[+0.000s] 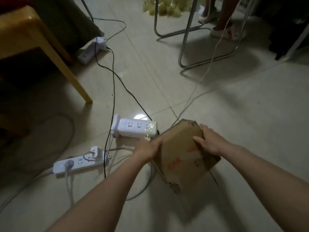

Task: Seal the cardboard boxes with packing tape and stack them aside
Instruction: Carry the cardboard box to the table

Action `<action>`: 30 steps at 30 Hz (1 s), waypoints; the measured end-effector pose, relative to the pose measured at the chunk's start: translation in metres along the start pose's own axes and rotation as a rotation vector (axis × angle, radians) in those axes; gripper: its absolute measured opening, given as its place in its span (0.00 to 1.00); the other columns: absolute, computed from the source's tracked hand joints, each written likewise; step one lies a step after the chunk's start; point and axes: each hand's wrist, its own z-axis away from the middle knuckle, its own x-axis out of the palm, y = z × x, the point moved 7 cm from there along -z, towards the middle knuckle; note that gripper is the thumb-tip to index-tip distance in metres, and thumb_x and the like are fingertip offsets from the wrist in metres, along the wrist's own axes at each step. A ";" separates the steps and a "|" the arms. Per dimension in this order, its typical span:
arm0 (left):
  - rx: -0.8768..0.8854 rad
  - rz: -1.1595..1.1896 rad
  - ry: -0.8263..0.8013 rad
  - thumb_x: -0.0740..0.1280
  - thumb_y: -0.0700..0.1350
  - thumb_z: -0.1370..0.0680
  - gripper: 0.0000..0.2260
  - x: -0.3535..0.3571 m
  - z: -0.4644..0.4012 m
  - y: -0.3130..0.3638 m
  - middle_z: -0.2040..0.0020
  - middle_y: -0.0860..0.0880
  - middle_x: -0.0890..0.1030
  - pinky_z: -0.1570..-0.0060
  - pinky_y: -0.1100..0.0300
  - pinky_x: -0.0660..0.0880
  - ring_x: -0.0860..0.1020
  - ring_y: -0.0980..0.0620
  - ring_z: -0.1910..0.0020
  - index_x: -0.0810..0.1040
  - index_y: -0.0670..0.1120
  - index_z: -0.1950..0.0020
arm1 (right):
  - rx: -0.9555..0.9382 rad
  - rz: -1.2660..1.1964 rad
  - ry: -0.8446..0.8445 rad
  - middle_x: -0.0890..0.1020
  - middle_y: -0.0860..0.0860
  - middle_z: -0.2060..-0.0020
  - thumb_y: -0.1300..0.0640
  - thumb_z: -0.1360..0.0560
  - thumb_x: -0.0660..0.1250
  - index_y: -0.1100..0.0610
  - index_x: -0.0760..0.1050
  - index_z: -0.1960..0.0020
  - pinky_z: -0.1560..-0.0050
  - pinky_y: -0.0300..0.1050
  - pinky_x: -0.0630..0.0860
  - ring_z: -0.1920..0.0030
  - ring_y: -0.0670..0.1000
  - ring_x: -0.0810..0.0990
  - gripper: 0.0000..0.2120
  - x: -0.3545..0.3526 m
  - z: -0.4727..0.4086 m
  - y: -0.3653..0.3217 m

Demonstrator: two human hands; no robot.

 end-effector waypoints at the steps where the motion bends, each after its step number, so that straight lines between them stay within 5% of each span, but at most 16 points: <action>1: -0.087 0.125 -0.078 0.62 0.62 0.22 0.20 0.010 -0.001 -0.007 0.43 0.46 0.73 0.55 0.51 0.76 0.74 0.42 0.48 0.70 0.49 0.39 | 0.008 -0.044 -0.003 0.67 0.57 0.29 0.43 0.20 0.57 0.55 0.52 0.24 0.34 0.52 0.67 0.32 0.59 0.68 0.30 0.003 -0.001 0.002; 5: -0.344 0.560 -0.262 0.65 0.61 0.23 0.23 0.036 0.005 -0.023 0.45 0.39 0.77 0.50 0.35 0.78 0.79 0.37 0.48 0.74 0.44 0.38 | 0.063 -0.172 -0.025 0.73 0.57 0.37 0.43 0.20 0.57 0.58 0.60 0.32 0.44 0.49 0.71 0.40 0.57 0.74 0.25 0.013 0.007 0.008; 10: -0.398 0.645 -0.273 0.68 0.56 0.23 0.21 0.040 0.012 -0.003 0.42 0.39 0.74 0.46 0.35 0.75 0.76 0.37 0.47 0.72 0.45 0.36 | 0.152 -0.345 0.072 0.72 0.57 0.37 0.34 0.24 0.56 0.61 0.58 0.30 0.43 0.52 0.72 0.39 0.59 0.73 0.36 -0.005 0.016 0.005; 14: -0.287 0.677 -0.215 0.66 0.53 0.21 0.16 0.010 0.040 0.041 0.44 0.43 0.75 0.41 0.39 0.74 0.75 0.40 0.43 0.70 0.48 0.37 | 0.174 -0.508 0.224 0.72 0.54 0.45 0.32 0.25 0.54 0.61 0.60 0.34 0.50 0.51 0.71 0.47 0.57 0.73 0.35 -0.055 0.043 -0.014; 18: -0.147 0.724 -0.180 0.68 0.51 0.22 0.22 -0.051 0.095 0.104 0.38 0.46 0.73 0.44 0.45 0.75 0.74 0.45 0.42 0.65 0.55 0.30 | 0.080 -0.647 0.268 0.73 0.50 0.51 0.38 0.23 0.58 0.57 0.63 0.41 0.51 0.54 0.75 0.52 0.51 0.74 0.23 -0.132 0.094 -0.060; 21: -0.045 0.742 -0.125 0.68 0.48 0.22 0.25 -0.112 0.145 0.155 0.45 0.51 0.74 0.53 0.53 0.77 0.75 0.49 0.48 0.62 0.56 0.28 | -0.046 -0.722 0.248 0.76 0.48 0.49 0.43 0.23 0.60 0.51 0.66 0.35 0.45 0.58 0.77 0.48 0.50 0.76 0.20 -0.196 0.140 -0.110; 24: 0.050 0.759 -0.077 0.68 0.44 0.22 0.25 -0.175 0.203 0.207 0.43 0.52 0.75 0.48 0.53 0.77 0.76 0.51 0.48 0.63 0.55 0.28 | -0.162 -0.760 0.243 0.75 0.48 0.42 0.46 0.22 0.62 0.48 0.65 0.30 0.40 0.56 0.75 0.42 0.51 0.75 0.22 -0.269 0.197 -0.167; 30: 0.204 0.757 0.035 0.73 0.41 0.26 0.35 -0.314 0.342 0.316 0.35 0.46 0.72 0.40 0.45 0.76 0.75 0.45 0.41 0.59 0.53 0.25 | -0.298 -0.808 0.268 0.73 0.45 0.48 0.54 0.23 0.66 0.48 0.64 0.36 0.57 0.41 0.74 0.51 0.43 0.73 0.18 -0.416 0.325 -0.270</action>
